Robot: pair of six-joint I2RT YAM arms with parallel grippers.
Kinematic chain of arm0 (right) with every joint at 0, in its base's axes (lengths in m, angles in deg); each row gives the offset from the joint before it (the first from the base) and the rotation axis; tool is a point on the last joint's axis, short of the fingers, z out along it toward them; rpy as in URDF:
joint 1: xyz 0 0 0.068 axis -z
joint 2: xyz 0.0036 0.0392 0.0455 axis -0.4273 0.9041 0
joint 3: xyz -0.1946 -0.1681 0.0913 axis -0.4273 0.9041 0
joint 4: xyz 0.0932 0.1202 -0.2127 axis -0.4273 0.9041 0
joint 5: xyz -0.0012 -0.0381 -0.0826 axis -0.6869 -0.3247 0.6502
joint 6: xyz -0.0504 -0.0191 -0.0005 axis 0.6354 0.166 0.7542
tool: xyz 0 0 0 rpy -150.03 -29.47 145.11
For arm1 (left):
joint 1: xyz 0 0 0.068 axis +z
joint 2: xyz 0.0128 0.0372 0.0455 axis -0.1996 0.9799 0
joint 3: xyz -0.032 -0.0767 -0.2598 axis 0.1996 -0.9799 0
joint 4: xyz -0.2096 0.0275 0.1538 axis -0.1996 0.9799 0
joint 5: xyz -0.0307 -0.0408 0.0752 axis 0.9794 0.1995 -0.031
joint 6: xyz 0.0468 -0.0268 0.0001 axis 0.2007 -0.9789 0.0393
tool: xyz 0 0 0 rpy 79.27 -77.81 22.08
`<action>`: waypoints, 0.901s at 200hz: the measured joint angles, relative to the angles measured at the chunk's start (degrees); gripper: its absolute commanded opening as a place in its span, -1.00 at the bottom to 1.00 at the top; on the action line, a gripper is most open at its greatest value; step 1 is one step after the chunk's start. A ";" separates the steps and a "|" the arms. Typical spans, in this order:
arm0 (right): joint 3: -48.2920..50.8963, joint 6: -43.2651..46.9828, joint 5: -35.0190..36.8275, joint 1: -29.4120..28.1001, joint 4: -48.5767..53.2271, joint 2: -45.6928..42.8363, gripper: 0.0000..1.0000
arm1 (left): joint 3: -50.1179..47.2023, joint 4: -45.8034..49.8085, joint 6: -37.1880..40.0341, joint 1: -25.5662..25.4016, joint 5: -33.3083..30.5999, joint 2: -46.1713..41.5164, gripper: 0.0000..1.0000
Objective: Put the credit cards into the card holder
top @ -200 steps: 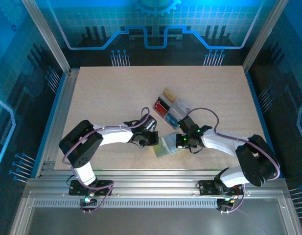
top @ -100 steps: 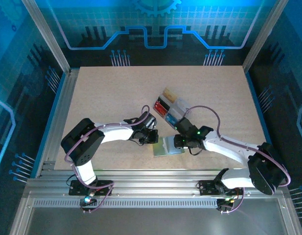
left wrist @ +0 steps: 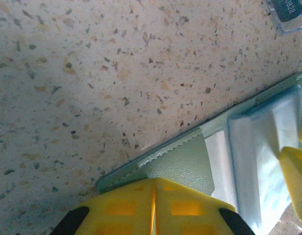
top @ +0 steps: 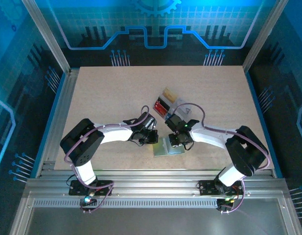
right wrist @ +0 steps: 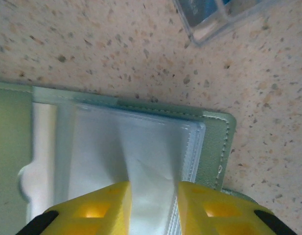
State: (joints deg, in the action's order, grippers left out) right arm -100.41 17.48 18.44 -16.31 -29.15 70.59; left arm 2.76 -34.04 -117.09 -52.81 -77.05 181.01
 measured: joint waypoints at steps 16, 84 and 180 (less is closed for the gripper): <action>-1.25 0.46 -0.07 -0.02 -0.28 1.75 -0.38 | -0.07 -0.11 0.00 0.07 0.13 0.00 -0.83; -1.68 -0.15 0.22 -0.83 -1.68 2.95 -0.58 | -0.33 -0.48 0.00 0.11 0.26 -0.04 -0.83; -5.33 -1.05 4.24 -5.11 2.86 2.67 -1.00 | -1.70 -2.67 -0.07 0.11 0.52 -0.39 -0.84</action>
State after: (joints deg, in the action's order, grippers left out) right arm -105.74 16.43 22.68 -21.42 -26.28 73.26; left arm 1.06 -36.71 -117.16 -52.70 -76.52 180.62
